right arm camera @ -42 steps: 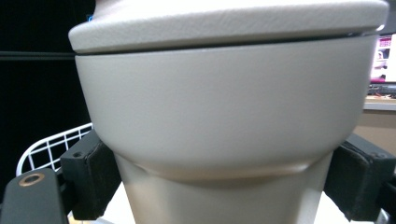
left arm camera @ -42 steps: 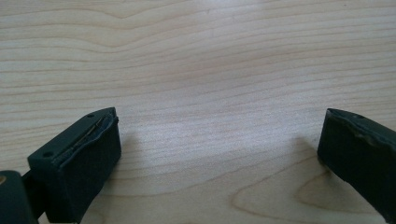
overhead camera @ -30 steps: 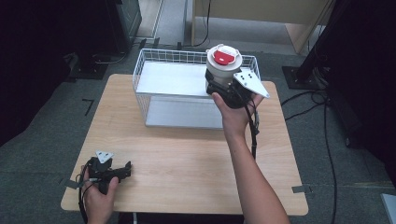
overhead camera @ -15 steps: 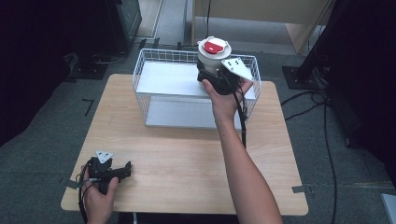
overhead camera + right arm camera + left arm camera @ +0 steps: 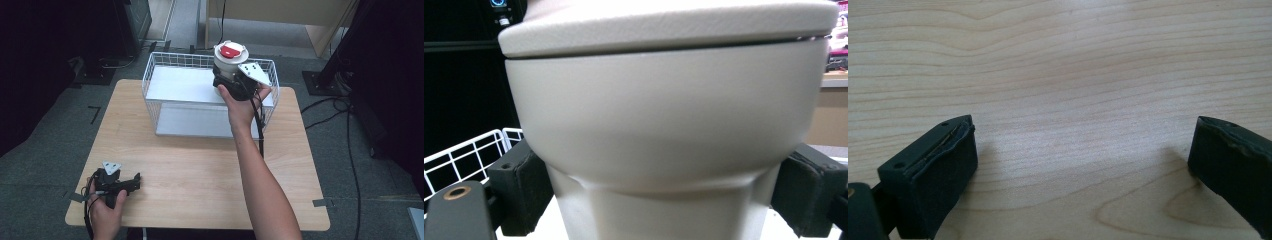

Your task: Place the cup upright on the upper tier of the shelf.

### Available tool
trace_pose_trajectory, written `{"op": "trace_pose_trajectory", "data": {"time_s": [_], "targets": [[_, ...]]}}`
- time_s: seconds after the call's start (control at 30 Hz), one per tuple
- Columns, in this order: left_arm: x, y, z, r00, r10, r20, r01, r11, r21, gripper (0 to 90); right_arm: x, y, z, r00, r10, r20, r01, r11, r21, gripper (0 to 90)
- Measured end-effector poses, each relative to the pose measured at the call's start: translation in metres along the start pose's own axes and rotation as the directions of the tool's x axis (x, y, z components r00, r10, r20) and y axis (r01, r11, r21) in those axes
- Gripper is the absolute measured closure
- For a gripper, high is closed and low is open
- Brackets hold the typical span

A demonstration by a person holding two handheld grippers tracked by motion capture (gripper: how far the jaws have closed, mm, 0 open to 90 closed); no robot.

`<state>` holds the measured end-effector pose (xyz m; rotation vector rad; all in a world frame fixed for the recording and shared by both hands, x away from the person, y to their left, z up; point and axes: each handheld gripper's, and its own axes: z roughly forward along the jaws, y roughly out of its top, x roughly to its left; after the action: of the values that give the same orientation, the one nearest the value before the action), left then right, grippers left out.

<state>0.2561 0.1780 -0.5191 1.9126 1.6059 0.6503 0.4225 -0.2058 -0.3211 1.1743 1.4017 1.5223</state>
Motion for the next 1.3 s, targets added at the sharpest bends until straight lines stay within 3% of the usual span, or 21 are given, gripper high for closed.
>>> {"op": "trace_pose_trajectory", "data": {"time_s": [0.27, 0.37, 0.5, 0.63, 0.87, 1.3], "targets": [[0.000, 0.000, 0.000, 1.0000, 0.001, 0.000, -0.001, 1.0000, 0.000, 0.0, 0.002, -0.002, -0.001, 0.9990, -0.039, -0.022, 0.039, 0.999, -0.005, 10.2], [0.000, 0.000, 0.000, 1.0000, 0.000, 0.000, 0.000, 1.0000, 0.000, 0.0, -0.001, -0.003, -0.002, 0.9995, -0.019, -0.026, 0.019, 1.000, 0.002, 10.0], [0.000, 0.000, 0.000, 1.0000, 0.000, 0.000, 0.000, 1.0000, 0.000, 0.0, -0.002, -0.007, -0.003, 0.9992, -0.033, -0.020, 0.033, 0.999, 0.001, 9.7], [0.000, 0.000, 0.000, 1.0000, 0.001, 0.000, -0.001, 1.0000, 0.001, 0.0, 0.000, -0.011, -0.008, 0.9991, -0.041, 0.014, 0.041, 0.999, -0.003, 6.5], [0.000, 0.000, 0.000, 1.0000, 0.001, 0.000, -0.001, 1.0000, 0.001, 0.0, -0.006, -0.020, -0.017, 0.9996, -0.025, -0.012, 0.026, 1.000, 0.015, 4.7], [0.000, 0.000, 0.000, 1.0000, 0.000, 0.000, 0.000, 1.0000, 0.000, 0.0, -0.020, -0.035, -0.045, 0.9998, -0.016, -0.010, 0.016, 1.000, 0.022, 4.4]]}}
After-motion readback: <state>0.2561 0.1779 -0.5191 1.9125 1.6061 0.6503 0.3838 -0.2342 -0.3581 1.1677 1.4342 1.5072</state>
